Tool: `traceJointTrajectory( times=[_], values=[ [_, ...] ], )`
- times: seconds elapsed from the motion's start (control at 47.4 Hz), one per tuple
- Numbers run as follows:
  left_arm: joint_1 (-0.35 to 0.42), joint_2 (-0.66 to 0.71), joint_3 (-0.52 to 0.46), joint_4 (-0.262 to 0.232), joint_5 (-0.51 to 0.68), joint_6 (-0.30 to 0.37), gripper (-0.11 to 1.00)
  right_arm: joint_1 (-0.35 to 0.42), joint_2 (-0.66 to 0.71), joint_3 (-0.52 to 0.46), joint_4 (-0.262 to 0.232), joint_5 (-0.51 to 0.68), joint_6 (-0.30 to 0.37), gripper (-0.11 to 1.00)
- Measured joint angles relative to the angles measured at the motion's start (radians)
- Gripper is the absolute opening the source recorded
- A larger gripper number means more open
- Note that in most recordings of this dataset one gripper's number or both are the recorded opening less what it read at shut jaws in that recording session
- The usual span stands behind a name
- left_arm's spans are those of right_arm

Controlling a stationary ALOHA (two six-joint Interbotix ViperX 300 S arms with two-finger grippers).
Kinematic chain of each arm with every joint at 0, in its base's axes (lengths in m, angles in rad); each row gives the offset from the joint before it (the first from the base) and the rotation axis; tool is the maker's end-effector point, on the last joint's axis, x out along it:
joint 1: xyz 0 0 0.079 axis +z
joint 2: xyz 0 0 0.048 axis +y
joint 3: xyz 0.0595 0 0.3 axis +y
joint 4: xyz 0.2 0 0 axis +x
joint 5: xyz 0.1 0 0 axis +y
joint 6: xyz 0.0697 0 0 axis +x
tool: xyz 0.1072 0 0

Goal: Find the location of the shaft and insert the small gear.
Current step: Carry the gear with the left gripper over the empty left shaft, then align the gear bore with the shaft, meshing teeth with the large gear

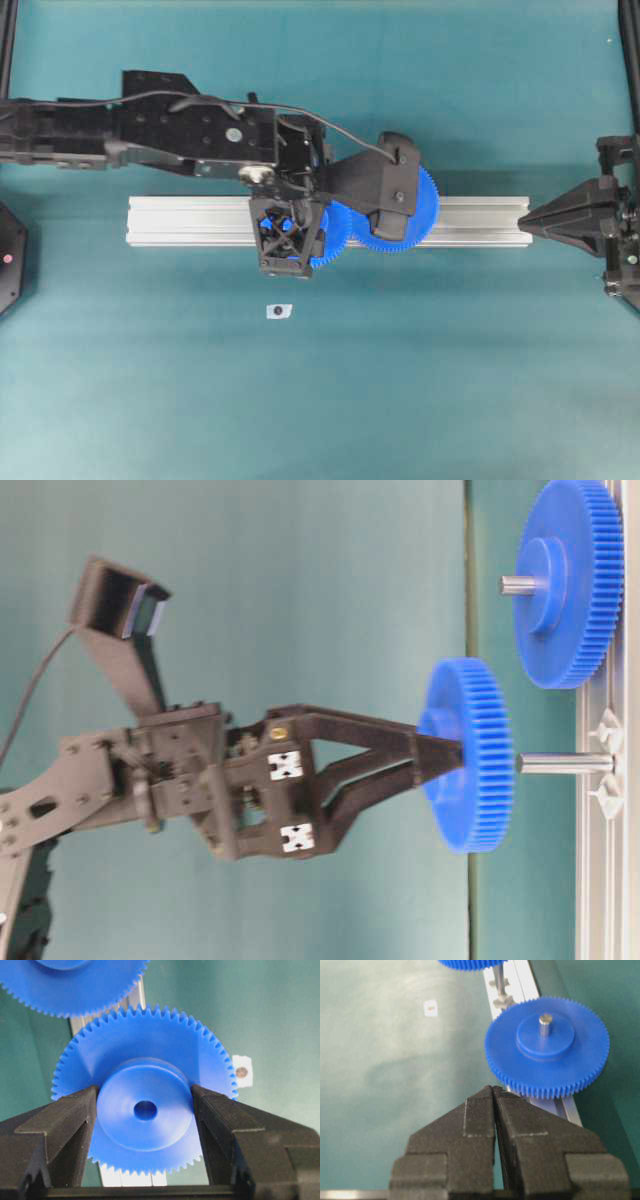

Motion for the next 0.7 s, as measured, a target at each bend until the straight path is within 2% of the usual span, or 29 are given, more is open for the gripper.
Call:
traceJointTrajectory(
  times=[0.696],
  values=[
    [0.002, 0.048, 0.02, 0.0, -0.038, -0.003, 0.63, 0.0, 0.0, 0.002, 0.0, 0.0, 0.0, 0.04]
  ],
)
